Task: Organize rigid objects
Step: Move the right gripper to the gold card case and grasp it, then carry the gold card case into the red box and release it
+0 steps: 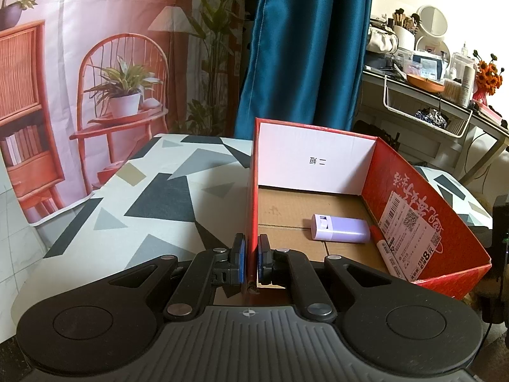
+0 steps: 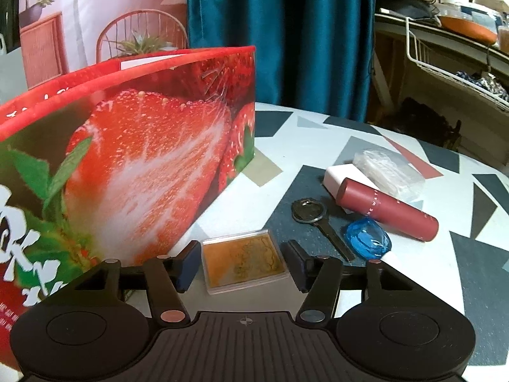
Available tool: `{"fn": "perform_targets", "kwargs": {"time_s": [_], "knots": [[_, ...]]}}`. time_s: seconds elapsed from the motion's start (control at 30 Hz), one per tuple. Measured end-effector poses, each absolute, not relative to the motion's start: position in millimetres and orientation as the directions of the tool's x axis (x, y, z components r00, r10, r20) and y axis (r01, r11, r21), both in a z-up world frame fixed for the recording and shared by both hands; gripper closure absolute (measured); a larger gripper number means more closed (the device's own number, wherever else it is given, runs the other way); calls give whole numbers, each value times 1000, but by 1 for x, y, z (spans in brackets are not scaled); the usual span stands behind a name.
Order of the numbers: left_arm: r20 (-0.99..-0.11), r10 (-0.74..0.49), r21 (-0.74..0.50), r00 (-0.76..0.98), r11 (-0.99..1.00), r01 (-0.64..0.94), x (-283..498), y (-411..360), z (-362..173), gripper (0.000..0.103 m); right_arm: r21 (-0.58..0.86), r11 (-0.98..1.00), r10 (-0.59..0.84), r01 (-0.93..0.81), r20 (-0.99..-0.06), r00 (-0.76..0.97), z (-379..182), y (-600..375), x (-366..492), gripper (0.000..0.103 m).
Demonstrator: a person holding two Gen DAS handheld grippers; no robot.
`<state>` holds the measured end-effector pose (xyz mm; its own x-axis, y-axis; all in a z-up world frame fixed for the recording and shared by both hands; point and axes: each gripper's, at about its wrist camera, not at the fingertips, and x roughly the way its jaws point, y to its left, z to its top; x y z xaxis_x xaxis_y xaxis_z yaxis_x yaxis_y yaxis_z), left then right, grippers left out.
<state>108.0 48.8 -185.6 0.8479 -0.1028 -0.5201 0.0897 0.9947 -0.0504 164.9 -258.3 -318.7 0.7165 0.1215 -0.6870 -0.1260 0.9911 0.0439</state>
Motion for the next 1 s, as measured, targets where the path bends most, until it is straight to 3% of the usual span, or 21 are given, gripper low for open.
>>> {"fn": "perform_targets", "kwargs": {"time_s": [0.37, 0.57, 0.8, 1.0], "knots": [[-524, -104, -52, 846, 995, 90, 109, 49, -186, 94, 105, 994, 98, -44, -592, 800, -299, -267, 141, 49], [-524, -103, -51, 845, 995, 90, 110, 49, -186, 94, 146, 988, 116, -50, -488, 865, -263, -268, 136, 49], [-526, -107, -60, 844, 994, 89, 110, 50, -186, 94, 150, 981, 174, -126, -375, 911, -221, -255, 134, 49], [-525, -111, -65, 844, 994, 90, 110, 51, -186, 94, 125, 963, 267, -237, -375, 888, -212, -232, 138, 49]]}}
